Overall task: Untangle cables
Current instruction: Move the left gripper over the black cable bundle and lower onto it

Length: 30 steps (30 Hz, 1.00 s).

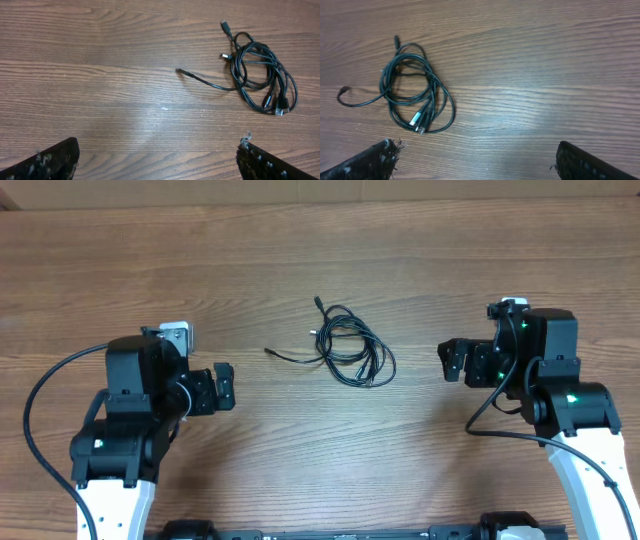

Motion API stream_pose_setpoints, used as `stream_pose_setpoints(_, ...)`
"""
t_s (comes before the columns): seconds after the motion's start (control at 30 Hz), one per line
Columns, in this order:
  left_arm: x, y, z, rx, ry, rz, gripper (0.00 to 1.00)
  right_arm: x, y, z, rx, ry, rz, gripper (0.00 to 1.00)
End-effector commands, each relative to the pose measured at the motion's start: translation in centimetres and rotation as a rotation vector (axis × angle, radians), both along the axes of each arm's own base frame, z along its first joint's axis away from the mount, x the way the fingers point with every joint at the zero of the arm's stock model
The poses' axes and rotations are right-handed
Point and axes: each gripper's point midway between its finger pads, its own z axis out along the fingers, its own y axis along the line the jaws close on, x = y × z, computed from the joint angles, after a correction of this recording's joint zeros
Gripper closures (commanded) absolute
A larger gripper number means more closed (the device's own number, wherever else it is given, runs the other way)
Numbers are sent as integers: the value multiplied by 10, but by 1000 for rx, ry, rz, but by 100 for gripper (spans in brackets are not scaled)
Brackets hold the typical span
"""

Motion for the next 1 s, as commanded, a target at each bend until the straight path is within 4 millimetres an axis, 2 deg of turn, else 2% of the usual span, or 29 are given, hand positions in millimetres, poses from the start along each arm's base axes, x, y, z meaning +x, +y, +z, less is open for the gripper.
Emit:
stream_pose_setpoints(0.0,11,-1,11,-31,-41,21,0,4,8,13,29,-33,25,0)
stream_pose_setpoints(0.13,32,-14,34,-117,-155,-6,0,4,11,14,46,-33,39,0)
stream_pose_setpoints(0.27,41,-15,51,-132,-207,1,0,4,11,14,46,-33,39,0)
stream_pose_setpoints(0.37,50,-17,60,-127,-201,5,0,4,11,14,46,-33,39,0)
stream_pose_setpoints(0.47,69,-23,73,-91,-169,-3,0,4,11,14,46,-33,39,0)
stream_pose_setpoints(0.6,98,-42,78,-14,-111,-44,0,4,11,13,46,-32,39,0)
stream_pose_setpoints(0.67,111,-57,75,5,-91,-97,0,4,11,13,46,-32,39,0)
stream_pose_setpoints(0.7,125,-75,68,18,-74,-150,0,4,11,13,46,-32,39,0)
stream_pose_setpoints(0.77,137,-94,56,19,-61,-190,0,4,11,13,46,-32,39,0)
stream_pose_setpoints(0.97,160,-156,1,-39,13,-322,0,4,11,13,46,-32,39,0)
